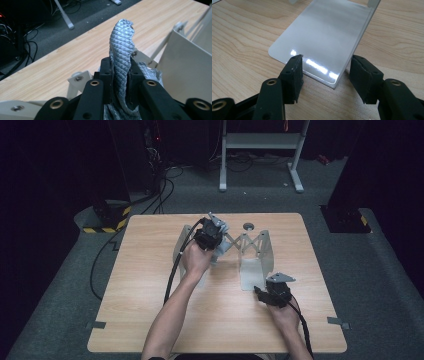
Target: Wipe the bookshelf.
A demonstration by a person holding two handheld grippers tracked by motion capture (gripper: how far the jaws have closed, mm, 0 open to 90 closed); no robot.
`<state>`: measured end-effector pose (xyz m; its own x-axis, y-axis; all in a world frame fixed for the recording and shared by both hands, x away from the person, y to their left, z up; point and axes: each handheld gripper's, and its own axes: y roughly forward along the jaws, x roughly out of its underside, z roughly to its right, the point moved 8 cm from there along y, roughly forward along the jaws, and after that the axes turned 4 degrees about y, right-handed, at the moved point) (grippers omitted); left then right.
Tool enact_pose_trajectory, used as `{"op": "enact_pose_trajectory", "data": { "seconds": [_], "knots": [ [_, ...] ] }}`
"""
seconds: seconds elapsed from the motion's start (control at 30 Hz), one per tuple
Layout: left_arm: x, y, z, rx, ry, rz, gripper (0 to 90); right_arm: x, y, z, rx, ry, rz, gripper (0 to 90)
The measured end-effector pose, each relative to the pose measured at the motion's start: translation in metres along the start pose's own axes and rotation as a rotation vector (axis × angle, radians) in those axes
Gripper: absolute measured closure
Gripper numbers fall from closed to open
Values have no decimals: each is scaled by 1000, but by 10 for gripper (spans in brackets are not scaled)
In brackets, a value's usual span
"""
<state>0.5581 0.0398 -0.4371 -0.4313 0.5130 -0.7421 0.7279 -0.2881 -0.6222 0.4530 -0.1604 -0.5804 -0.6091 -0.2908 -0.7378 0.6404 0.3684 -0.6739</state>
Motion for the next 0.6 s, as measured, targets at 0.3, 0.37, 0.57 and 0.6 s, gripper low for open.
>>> {"op": "enact_pose_trajectory", "data": {
  "seconds": [0.3, 0.37, 0.57, 0.6],
  "knots": [
    [17, 0, 11, 16, -22, -16, 783, 0, 0, 0, 0, -3, 1, 447],
    [20, -1, 13, 18, -32, -7, 783, 0, 0, 0, 0, -2, 0, 447],
    [30, -4, 20, 35, -62, 5, 783, 0, 0, 0, 2, 0, 1, 447],
    [32, -5, 21, 38, -69, 8, 783, 0, 0, 0, 2, 0, 1, 447]
  ]
}}
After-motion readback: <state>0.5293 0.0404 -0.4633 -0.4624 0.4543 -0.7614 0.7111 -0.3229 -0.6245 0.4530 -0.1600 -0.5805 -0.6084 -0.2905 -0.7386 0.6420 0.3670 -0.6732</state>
